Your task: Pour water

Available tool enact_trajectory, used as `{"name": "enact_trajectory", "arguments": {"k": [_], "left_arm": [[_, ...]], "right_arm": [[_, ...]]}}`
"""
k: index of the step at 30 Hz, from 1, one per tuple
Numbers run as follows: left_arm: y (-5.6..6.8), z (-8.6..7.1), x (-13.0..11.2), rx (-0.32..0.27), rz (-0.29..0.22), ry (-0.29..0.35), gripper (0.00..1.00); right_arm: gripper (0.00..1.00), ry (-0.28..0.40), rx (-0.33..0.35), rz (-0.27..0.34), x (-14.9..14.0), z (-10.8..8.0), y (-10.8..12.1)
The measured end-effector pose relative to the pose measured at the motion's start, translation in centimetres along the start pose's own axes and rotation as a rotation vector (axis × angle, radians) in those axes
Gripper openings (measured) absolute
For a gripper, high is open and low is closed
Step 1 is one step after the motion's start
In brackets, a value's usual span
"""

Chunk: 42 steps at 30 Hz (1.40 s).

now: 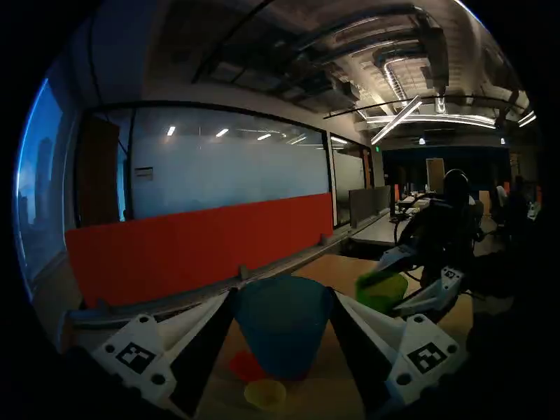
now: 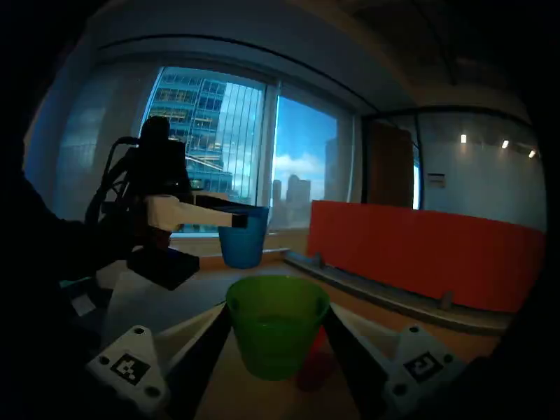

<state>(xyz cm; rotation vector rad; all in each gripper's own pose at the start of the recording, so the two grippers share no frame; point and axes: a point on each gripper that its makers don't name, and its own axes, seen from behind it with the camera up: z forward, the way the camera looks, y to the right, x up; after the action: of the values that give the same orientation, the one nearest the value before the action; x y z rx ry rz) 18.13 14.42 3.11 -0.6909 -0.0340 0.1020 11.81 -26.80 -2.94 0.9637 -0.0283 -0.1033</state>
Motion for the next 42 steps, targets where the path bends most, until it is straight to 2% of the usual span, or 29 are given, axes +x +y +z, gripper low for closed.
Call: {"name": "enact_trajectory", "arguments": {"k": [9,15,26,36,42], "left_arm": [[0.1,-1.2,-3.6,0.001,-0.031,-0.040,0.90],[0.1,-1.8,-5.6,0.005,-0.028,-0.066,0.90],[1.8,-2.8,-8.8,-0.022,0.009,-0.124,0.90],[2.8,-3.2,-12.2,-0.043,0.010,-0.195,0.90],[3.7,-3.2,-14.8,-0.063,0.035,-0.254,0.90]], "right_arm": [[0.90,-0.008,-0.044,0.004,-0.1,-1.8,1.4],[0.90,-0.016,-0.074,0.010,-0.2,-3.0,2.5],[0.89,-0.048,-0.094,0.019,-1.5,-4.1,2.9],[0.90,-0.110,-0.087,0.023,-3.7,-4.8,2.9],[0.90,-0.160,-0.077,0.029,-5.5,-5.4,3.0]]}}
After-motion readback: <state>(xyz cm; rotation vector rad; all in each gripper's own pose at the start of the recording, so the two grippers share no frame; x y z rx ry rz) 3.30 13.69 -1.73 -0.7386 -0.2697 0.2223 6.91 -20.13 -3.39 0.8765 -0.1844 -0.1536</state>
